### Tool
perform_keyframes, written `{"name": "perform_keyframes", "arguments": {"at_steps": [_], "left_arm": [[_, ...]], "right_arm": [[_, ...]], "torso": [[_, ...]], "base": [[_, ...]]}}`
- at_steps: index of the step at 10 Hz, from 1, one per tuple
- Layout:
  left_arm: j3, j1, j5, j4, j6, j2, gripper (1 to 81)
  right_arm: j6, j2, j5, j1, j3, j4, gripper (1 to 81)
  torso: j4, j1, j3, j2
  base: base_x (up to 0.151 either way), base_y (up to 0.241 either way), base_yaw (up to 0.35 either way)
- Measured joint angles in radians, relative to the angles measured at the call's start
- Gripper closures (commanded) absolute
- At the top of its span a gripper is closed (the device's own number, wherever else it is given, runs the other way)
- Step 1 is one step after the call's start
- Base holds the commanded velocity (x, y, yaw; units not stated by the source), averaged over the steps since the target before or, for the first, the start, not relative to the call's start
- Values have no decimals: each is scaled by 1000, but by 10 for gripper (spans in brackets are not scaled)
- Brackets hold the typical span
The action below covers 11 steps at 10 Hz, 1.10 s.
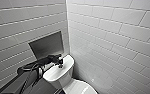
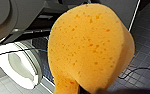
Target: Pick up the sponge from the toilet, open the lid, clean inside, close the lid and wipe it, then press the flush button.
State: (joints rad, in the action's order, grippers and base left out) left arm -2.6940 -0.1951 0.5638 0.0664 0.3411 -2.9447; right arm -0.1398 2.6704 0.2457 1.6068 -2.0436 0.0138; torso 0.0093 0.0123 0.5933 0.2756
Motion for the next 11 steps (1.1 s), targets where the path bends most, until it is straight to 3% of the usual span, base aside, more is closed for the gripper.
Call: {"name": "perform_keyframes", "arguments": {"at_steps": [5,9,11], "left_arm": [[-11,-35,-67,-11,0,0,811],[-25,-42,-89,-45,0,-23,811],[-76,-52,-134,-81,0,-53,811]], "right_arm": [[0,-1,3,3,0,0,811],[0,1,5,3,5,0,811],[0,7,5,3,7,0,811]], "torso": [[0,0,33,0],[0,0,33,0],[0,0,33,0]], "base": [[0,0,0],[0,0,0],[0,0,0]]}}
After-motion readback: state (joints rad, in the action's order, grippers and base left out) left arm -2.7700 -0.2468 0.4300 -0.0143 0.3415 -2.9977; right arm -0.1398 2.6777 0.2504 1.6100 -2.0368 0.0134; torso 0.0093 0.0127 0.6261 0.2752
